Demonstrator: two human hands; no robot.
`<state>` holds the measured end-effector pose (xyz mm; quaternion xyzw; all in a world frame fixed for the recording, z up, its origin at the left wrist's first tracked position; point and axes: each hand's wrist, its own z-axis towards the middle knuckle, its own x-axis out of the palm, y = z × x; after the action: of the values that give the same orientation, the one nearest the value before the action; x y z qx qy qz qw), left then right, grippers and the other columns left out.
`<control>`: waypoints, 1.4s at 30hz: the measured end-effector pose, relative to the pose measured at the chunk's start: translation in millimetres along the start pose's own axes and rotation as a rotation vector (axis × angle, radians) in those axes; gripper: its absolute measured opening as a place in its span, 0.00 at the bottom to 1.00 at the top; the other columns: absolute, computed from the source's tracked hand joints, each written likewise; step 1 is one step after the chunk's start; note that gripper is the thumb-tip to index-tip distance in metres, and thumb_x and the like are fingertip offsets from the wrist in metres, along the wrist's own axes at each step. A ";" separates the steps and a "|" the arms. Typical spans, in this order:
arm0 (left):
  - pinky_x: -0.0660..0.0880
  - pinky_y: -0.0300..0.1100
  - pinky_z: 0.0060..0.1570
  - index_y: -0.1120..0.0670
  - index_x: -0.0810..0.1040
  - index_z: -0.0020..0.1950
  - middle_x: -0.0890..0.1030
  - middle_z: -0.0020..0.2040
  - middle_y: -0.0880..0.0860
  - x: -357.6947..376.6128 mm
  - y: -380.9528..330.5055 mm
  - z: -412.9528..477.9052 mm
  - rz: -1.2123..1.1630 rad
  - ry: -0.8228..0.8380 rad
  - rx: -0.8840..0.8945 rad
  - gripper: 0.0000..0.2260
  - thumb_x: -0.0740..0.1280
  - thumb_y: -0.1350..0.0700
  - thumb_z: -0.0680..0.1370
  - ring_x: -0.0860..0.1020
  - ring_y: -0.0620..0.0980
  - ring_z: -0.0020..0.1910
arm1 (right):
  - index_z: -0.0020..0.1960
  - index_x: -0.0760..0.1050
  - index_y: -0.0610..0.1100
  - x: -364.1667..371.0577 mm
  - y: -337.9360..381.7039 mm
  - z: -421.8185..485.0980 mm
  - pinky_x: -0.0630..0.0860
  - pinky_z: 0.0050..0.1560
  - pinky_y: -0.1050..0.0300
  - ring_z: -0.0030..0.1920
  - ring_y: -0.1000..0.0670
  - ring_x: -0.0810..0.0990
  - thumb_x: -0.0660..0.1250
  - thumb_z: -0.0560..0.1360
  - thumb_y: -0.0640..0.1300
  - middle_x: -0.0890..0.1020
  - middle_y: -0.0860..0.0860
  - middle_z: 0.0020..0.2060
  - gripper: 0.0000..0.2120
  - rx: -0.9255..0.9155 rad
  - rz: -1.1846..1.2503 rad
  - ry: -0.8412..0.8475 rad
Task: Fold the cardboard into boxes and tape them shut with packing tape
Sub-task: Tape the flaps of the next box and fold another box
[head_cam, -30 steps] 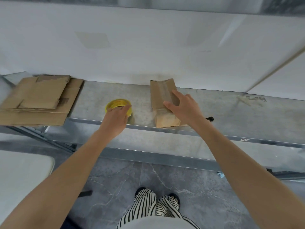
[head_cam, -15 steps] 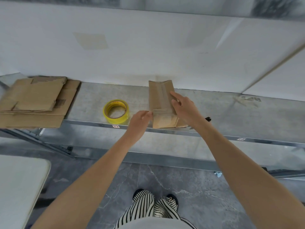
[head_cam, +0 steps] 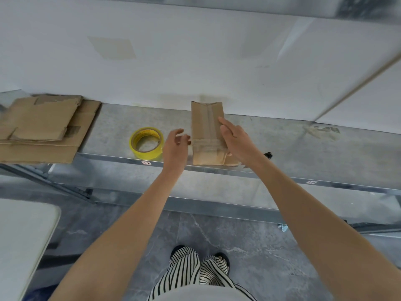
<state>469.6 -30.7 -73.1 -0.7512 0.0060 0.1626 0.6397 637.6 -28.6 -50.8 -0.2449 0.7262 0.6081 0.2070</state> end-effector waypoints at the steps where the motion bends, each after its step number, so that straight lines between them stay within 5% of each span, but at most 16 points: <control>1: 0.74 0.42 0.55 0.50 0.73 0.58 0.79 0.43 0.43 1.4 -7.0 1.9 -0.044 0.018 0.011 0.11 0.62 0.52 0.76 0.78 0.44 0.45 | 0.75 0.59 0.55 0.4 0.1 0.0 0.68 0.56 0.52 0.40 0.61 0.65 0.49 0.81 0.57 0.64 0.58 0.38 0.23 -0.002 0.021 0.007; 3: 0.68 0.31 0.59 0.48 0.69 0.64 0.77 0.55 0.41 11.9 -24.1 -2.0 -0.011 0.131 0.059 0.15 0.59 0.48 0.78 0.76 0.38 0.55 | 0.75 0.57 0.55 5.4 2.5 -1.0 0.66 0.65 0.50 0.54 0.55 0.71 0.51 0.79 0.61 0.71 0.53 0.53 0.27 0.015 0.080 0.019; 6: 0.55 0.29 0.63 0.55 0.60 0.76 0.62 0.75 0.54 27.9 -31.4 -9.2 0.203 0.200 0.185 0.22 0.57 0.52 0.82 0.62 0.50 0.73 | 0.77 0.49 0.55 18.9 5.5 -5.3 0.64 0.70 0.43 0.70 0.46 0.65 0.55 0.78 0.61 0.62 0.48 0.71 0.31 0.038 0.130 0.030; 9: 0.60 0.34 0.66 0.57 0.63 0.75 0.60 0.76 0.56 26.3 -19.8 -5.2 0.257 0.190 0.285 0.20 0.56 0.56 0.82 0.63 0.52 0.72 | 0.77 0.48 0.54 18.2 4.6 -6.0 0.63 0.70 0.44 0.69 0.47 0.66 0.53 0.80 0.54 0.63 0.47 0.72 0.28 0.012 0.150 0.064; 12: 0.55 0.29 0.64 0.54 0.62 0.76 0.57 0.77 0.51 13.9 -15.9 0.0 0.284 0.268 0.267 0.20 0.55 0.54 0.83 0.60 0.45 0.74 | 0.77 0.52 0.55 1.9 2.3 -7.0 0.59 0.68 0.57 0.68 0.49 0.66 0.50 0.83 0.49 0.65 0.49 0.73 0.23 0.004 0.121 0.117; 15: 0.57 0.31 0.63 0.49 0.60 0.76 0.55 0.77 0.44 -1.6 -18.4 5.7 0.380 0.374 0.278 0.22 0.56 0.48 0.82 0.63 0.39 0.70 | 0.76 0.51 0.57 -15.0 -1.2 -6.8 0.57 0.67 0.59 0.72 0.50 0.63 0.50 0.82 0.54 0.62 0.52 0.74 0.23 -0.021 0.059 0.201; 20: 0.70 0.41 0.55 0.48 0.56 0.77 0.53 0.78 0.44 -12.1 -13.2 9.5 0.656 0.388 0.455 0.30 0.58 0.39 0.78 0.70 0.48 0.67 | 0.75 0.40 0.62 -16.5 -3.9 -8.7 0.67 0.67 0.47 0.68 0.48 0.69 0.57 0.72 0.70 0.58 0.56 0.75 0.39 -0.097 -0.217 0.272; 26: 0.75 0.46 0.46 0.52 0.63 0.75 0.62 0.76 0.51 -9.2 -10.0 16.9 0.836 0.272 0.593 0.40 0.50 0.31 0.69 0.77 0.57 0.60 | 0.77 0.41 0.58 -17.0 -2.4 -8.9 0.70 0.64 0.48 0.66 0.47 0.70 0.60 0.71 0.68 0.59 0.55 0.75 0.42 -0.166 -0.360 0.211; 31: 0.74 0.48 0.48 0.52 0.53 0.78 0.51 0.79 0.50 -18.6 -15.0 24.0 0.951 0.438 0.591 0.38 0.62 0.36 0.75 0.76 0.59 0.60 | 0.77 0.41 0.56 -21.4 -3.7 -5.6 0.70 0.60 0.50 0.65 0.47 0.71 0.62 0.71 0.67 0.60 0.55 0.74 0.44 -0.210 -0.458 0.203; 35: 0.77 0.51 0.42 0.53 0.50 0.78 0.48 0.79 0.51 -24.8 -17.2 28.7 1.056 0.502 0.642 0.39 0.62 0.37 0.74 0.80 0.62 0.49 | 0.77 0.42 0.57 -19.0 -5.9 -3.3 0.71 0.60 0.49 0.64 0.46 0.72 0.63 0.70 0.67 0.61 0.55 0.74 0.45 -0.215 -0.480 0.182; 42: 0.75 0.46 0.49 0.48 0.42 0.78 0.40 0.78 0.43 -24.2 -17.0 23.7 0.923 0.584 0.518 0.45 0.64 0.33 0.72 0.75 0.55 0.61 | 0.76 0.40 0.56 -15.7 -4.3 -4.5 0.72 0.57 0.53 0.58 0.48 0.74 0.71 0.70 0.58 0.61 0.55 0.73 0.48 -0.164 -0.431 0.236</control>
<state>444.7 -9.6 -53.8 -0.5044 0.5461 0.2039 0.6370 652.6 -32.0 -44.0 -0.4793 0.6247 0.5738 0.2254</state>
